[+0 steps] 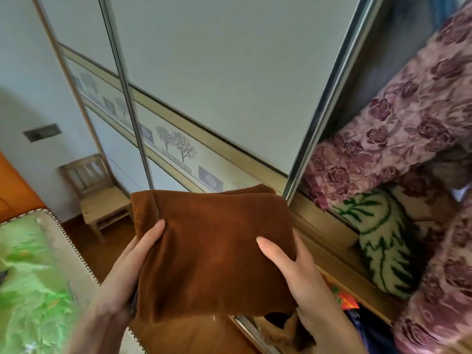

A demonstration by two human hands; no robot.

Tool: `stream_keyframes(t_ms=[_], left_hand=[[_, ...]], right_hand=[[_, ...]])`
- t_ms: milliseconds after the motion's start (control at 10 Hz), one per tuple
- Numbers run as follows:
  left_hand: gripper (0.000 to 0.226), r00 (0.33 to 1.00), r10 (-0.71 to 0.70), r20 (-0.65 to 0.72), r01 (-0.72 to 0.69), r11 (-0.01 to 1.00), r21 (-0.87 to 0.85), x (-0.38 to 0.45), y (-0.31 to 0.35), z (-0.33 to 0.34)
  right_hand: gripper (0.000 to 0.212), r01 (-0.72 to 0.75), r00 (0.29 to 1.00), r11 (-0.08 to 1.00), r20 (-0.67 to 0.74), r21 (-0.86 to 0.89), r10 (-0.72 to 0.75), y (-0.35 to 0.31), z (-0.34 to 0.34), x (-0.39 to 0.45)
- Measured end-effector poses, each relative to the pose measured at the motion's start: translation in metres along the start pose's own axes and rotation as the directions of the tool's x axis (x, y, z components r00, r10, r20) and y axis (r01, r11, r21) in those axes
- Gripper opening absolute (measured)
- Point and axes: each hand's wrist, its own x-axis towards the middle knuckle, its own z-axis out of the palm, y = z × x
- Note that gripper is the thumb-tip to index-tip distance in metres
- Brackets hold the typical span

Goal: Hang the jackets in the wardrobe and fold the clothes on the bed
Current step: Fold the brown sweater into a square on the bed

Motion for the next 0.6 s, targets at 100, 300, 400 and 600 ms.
stream_keyframes(t_ms=[100, 300, 400, 600], left_hand=[[0.051, 0.998, -0.056, 0.009, 0.056, 0.998, -0.027, -0.008, -0.006, 0.015], [0.058, 0.999, -0.027, 0.019, 0.029, 0.997, -0.068, -0.046, 0.015, 0.054], [0.059, 0.999, -0.032, -0.003, 0.031, 0.993, -0.116, -0.038, 0.023, 0.047], [0.031, 0.996, -0.057, -0.071, 0.057, 0.998, -0.015, 0.005, 0.057, 0.029]], right_hand=[[0.065, -0.014, 1.000, 1.000, -0.017, 0.024, 0.014, 0.002, -0.014, -0.010], [0.068, -0.040, 0.999, 0.997, 0.024, 0.063, 0.039, -0.001, -0.022, -0.016], [0.066, -0.045, 0.998, 0.997, 0.043, 0.068, 0.042, -0.006, -0.014, -0.007], [0.097, -0.152, 0.988, 0.987, 0.008, 0.049, 0.152, -0.001, 0.022, 0.039]])
